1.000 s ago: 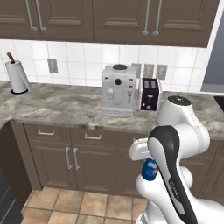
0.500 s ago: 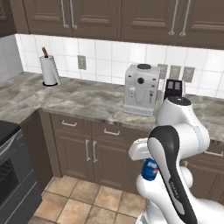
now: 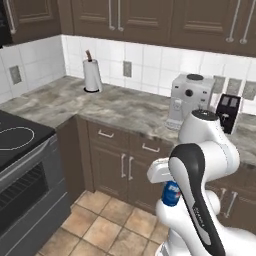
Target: Four empty soda cans are scattered around the kitchen. Gather all the cans and cluster them next to the stove for recycling.
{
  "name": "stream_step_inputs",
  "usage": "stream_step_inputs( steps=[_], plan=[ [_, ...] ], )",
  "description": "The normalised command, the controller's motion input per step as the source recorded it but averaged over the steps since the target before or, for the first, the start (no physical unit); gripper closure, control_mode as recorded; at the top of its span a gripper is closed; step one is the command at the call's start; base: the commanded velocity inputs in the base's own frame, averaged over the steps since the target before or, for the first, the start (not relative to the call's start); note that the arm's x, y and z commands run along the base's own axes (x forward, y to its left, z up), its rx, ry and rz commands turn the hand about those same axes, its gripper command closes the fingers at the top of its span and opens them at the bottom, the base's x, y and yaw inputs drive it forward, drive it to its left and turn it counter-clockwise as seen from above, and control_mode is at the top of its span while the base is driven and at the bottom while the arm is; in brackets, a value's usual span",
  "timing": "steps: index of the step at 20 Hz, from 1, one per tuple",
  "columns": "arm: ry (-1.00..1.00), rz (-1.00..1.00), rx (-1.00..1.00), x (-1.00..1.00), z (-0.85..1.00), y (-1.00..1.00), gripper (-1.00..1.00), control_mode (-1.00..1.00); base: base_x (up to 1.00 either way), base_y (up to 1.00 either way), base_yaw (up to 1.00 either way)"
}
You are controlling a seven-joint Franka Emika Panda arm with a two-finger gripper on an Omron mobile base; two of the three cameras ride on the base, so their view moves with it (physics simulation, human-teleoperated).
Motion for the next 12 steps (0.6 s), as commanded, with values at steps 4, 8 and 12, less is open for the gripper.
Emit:
stream_step_inputs(
  steps=[4, 8, 12],
  plan=[
    [0.00, 0.00, 0.00, 0.00, 0.00, 0.00, 1.00, 1.00, 0.00, 0.00, 0.37],
    [0.00, 0.00, 0.00, 0.00, 0.00, 0.00, 1.00, 1.00, 0.01, 0.00, 0.37],
    [0.00, 0.00, 0.00, 0.00, 0.00, 0.00, 1.00, 1.00, 0.08, 0.00, 0.33]
  ],
)
